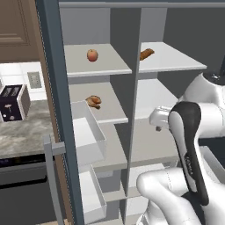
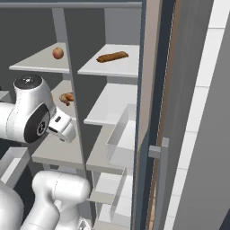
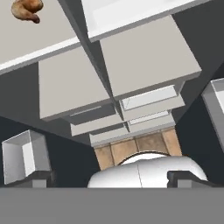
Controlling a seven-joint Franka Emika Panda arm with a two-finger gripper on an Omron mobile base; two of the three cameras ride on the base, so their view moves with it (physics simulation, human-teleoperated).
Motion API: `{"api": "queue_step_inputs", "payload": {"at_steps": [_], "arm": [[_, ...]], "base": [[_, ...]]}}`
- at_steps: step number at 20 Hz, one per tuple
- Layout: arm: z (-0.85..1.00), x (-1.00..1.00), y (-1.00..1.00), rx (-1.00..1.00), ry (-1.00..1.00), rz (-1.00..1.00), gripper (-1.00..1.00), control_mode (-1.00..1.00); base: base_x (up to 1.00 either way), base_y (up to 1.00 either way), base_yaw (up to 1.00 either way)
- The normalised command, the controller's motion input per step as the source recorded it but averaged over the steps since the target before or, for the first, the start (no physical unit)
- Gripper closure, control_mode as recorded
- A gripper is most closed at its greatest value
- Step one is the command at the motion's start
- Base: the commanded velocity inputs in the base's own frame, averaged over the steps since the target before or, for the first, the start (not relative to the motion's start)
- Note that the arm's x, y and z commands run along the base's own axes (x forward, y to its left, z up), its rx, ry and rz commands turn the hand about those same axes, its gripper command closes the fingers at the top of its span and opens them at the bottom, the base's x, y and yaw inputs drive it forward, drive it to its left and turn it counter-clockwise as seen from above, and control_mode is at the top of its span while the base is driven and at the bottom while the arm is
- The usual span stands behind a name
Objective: There's a chicken drumstick in the fridge that needs to be moved to the freezer for freezing. Pick up the chicken drumstick from the fridge, place it on any shelf in the freezer, and close the fridge and freezer doors when done.
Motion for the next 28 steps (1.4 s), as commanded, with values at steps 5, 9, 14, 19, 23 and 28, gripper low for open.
{"api": "queue_step_inputs", "payload": {"at_steps": [5,9,14,19,23,28], "arm": [[-0.24,0.01,0.08,-0.31,0.00,0.00,-1.00,-1.00],[-0.14,0.00,-0.14,-0.04,0.00,0.00,-1.00,-1.00],[-0.01,0.00,-0.29,0.07,0.00,0.03,-1.00,-1.00],[0.00,0.00,-0.08,0.09,0.00,0.14,-1.00,-1.00],[-0.01,0.00,0.00,0.02,0.00,0.15,-1.00,-1.00],[-0.11,0.00,0.02,0.00,0.00,0.01,-1.00,-1.00]], "base": [[0.00,0.00,0.00],[0.00,0.00,0.00],[0.00,0.00,0.00],[0.00,0.00,0.00],[0.00,0.00,0.00],[0.00,0.00,0.00]]}}
